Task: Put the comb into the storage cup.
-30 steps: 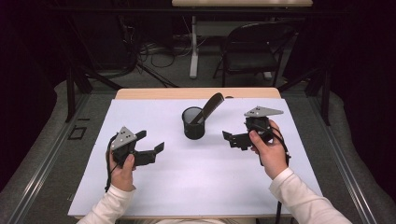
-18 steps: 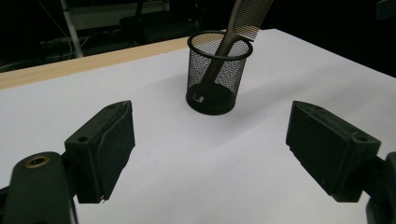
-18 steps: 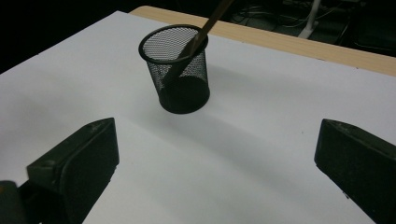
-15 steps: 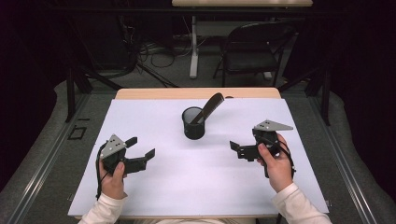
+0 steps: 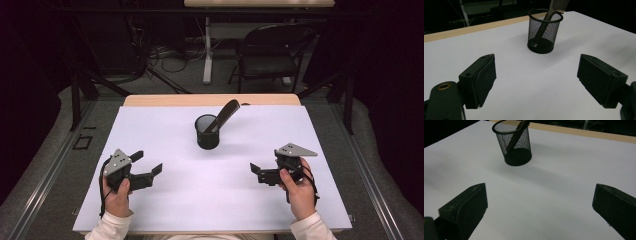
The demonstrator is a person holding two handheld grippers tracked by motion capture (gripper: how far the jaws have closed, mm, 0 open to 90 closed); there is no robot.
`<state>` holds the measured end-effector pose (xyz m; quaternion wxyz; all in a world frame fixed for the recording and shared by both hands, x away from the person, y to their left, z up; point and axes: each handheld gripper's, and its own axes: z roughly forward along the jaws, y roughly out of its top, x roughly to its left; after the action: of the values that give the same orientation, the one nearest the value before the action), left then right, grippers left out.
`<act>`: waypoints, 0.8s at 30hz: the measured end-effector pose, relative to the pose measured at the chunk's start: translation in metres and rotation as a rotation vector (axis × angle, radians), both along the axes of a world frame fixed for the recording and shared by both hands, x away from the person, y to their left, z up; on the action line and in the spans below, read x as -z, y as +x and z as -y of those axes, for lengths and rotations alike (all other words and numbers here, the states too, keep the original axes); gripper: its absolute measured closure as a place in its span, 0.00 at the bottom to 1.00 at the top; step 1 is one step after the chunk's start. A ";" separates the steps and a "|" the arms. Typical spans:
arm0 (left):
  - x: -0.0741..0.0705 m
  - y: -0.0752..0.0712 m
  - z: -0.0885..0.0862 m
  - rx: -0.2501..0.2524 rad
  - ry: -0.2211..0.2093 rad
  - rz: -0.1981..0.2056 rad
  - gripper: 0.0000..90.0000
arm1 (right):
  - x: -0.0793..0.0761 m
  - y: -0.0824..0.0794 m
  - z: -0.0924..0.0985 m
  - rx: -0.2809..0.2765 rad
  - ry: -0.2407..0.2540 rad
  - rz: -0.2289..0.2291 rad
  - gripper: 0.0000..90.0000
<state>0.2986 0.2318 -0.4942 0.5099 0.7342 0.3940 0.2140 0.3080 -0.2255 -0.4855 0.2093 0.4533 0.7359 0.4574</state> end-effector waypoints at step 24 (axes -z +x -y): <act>0.011 0.004 -0.005 0.005 -0.002 -0.016 0.17 | 0.038 -0.003 0.002 0.002 -0.046 -0.002 0.00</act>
<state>0.3029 0.2366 -0.5052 0.5081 0.7363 0.3964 0.2062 0.3048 -0.2275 -0.5233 0.2194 0.4496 0.7460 0.4395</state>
